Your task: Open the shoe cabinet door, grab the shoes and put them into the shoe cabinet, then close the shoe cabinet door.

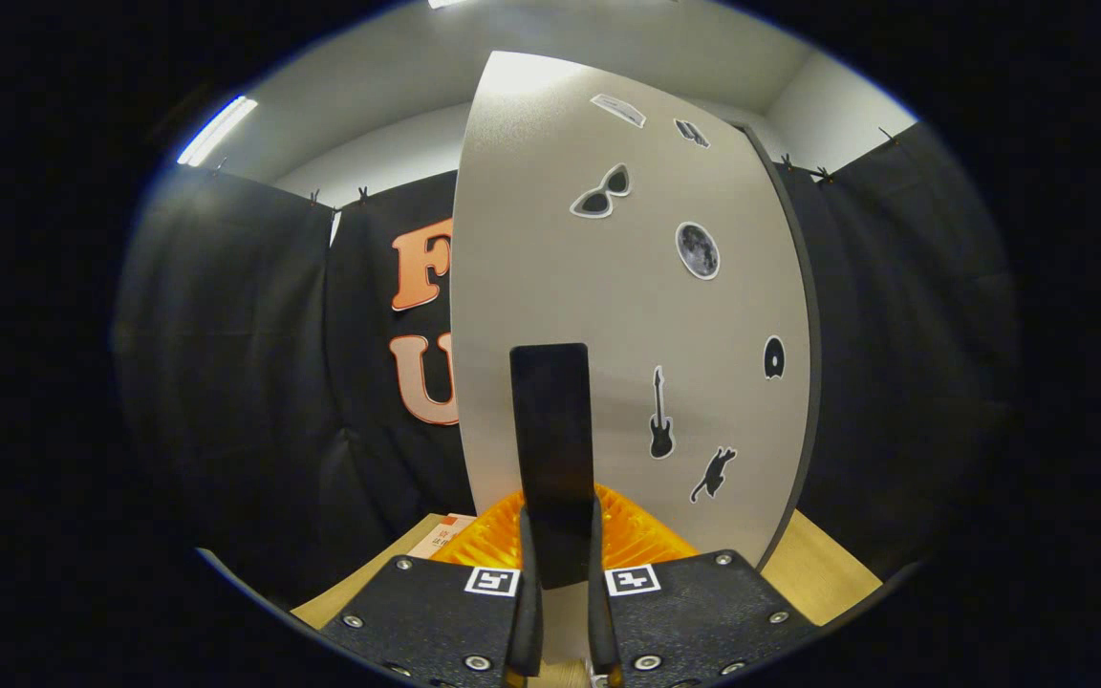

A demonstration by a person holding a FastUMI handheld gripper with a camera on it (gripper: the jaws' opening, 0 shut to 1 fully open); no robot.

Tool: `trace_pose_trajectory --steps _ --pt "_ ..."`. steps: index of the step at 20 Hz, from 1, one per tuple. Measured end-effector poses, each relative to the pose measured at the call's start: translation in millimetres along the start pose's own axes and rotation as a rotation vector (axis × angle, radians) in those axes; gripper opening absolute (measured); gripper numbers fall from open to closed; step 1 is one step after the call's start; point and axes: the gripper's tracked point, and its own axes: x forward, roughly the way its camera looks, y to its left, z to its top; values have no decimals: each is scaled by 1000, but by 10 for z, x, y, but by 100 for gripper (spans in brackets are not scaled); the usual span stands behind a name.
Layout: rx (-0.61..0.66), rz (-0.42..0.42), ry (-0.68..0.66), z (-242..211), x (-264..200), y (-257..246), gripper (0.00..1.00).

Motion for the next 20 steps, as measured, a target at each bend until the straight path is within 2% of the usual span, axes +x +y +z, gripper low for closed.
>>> trace_pose_trajectory --steps 5,11,16,20 --pt "7 53 1 14 -231 -197 19" --pt "-5 65 -10 24 -454 -458 18" --pt "-9 35 -14 56 -577 -705 18" --pt "-20 -22 -22 60 -672 -893 17"
